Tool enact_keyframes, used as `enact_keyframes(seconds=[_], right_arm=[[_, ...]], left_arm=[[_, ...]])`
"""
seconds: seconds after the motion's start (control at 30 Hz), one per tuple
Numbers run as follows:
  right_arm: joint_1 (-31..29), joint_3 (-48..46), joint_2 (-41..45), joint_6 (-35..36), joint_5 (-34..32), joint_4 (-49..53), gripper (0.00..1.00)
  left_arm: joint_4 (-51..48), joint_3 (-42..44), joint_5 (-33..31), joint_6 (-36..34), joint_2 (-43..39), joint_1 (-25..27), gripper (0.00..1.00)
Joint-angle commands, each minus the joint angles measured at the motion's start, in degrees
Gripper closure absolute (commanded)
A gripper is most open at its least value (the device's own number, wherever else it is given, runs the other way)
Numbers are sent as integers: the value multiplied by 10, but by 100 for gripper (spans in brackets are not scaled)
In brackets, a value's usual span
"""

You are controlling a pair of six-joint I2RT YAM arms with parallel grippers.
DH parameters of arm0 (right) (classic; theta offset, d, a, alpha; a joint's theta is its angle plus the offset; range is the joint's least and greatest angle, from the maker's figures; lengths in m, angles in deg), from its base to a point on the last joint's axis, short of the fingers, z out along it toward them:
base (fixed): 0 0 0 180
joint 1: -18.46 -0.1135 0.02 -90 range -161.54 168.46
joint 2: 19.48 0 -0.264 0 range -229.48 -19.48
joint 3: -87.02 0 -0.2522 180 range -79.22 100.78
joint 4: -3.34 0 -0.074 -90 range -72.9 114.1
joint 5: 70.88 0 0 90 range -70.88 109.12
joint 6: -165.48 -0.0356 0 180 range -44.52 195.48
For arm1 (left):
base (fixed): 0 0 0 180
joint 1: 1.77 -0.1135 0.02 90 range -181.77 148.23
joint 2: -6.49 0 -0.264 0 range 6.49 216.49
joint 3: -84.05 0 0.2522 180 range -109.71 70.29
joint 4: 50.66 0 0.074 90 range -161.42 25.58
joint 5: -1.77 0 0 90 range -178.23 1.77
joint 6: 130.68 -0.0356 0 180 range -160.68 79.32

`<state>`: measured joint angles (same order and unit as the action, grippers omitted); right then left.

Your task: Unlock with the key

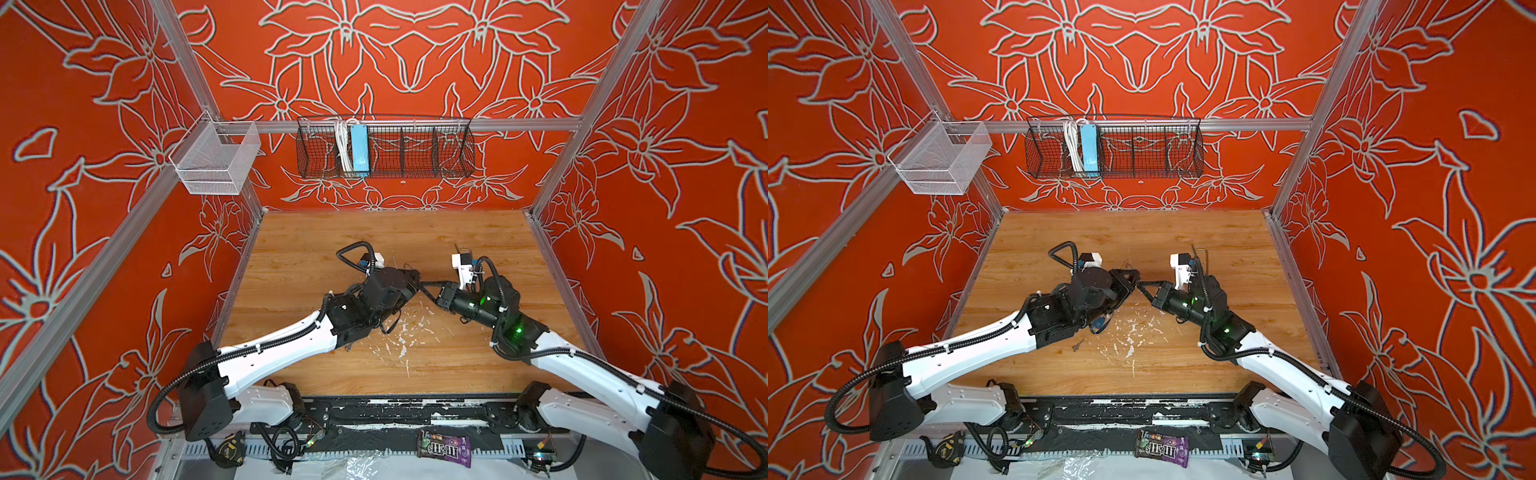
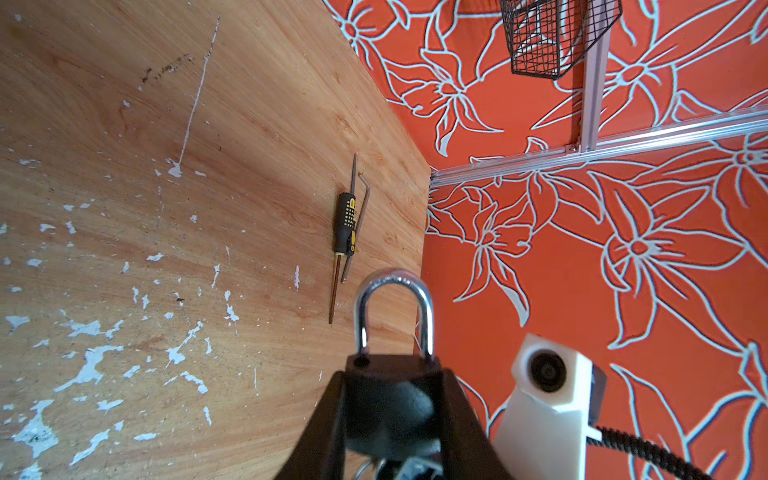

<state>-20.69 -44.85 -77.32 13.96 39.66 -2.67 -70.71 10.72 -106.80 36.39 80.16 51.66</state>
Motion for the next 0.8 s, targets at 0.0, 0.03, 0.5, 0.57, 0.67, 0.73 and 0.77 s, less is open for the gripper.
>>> enact_keyframes(seconds=[0.0, 0.03, 0.5, 0.57, 0.67, 0.73, 0.77], right_arm=[[-5, 25, 6, 35, -11, 31, 100], [-5, 28, 6, 43, -9, 42, 97], [0, 47, 51, 110, -21, 161, 66], [1, 60, 58, 131, -23, 203, 63], [5, 73, 66, 145, -21, 255, 60], [6, 83, 69, 157, -9, 280, 58], [7, 87, 69, 163, -6, 290, 57]], left_arm=[[-16, -21, 9, -25, -11, 5, 100], [-23, -23, 6, -31, -12, 4, 100], [-102, -26, 4, -110, -32, -28, 100], [-105, -26, 7, -153, -37, -29, 100], [-131, -33, 8, -217, -39, -30, 100], [-138, -31, 8, -261, -46, -30, 100], [-132, -25, 11, -282, -50, -30, 100]])
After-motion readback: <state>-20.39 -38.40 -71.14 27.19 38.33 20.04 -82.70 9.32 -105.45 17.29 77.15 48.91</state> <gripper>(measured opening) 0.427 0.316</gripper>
